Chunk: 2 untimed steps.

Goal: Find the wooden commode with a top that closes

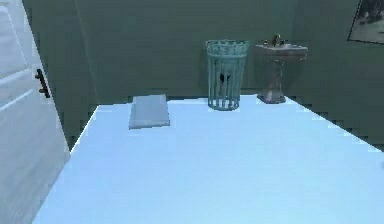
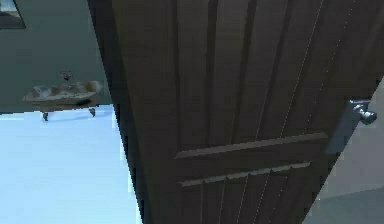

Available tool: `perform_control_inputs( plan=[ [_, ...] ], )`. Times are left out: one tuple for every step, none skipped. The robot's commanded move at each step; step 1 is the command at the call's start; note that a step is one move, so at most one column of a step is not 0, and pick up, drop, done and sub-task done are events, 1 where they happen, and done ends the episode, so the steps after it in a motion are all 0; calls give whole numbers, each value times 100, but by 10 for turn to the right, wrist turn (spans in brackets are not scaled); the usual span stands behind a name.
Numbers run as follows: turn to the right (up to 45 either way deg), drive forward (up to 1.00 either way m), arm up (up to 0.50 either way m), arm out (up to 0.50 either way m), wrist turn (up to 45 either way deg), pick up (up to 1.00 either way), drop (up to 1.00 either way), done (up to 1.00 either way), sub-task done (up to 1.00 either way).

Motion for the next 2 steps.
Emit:
perform_control_inputs(
  plan=[
    [0, 25, 0, 0, 0, 0, 0, 0, 0],
    [450, 0, 0, 0, 0, 0, 0, 0, 0]
  ],
)
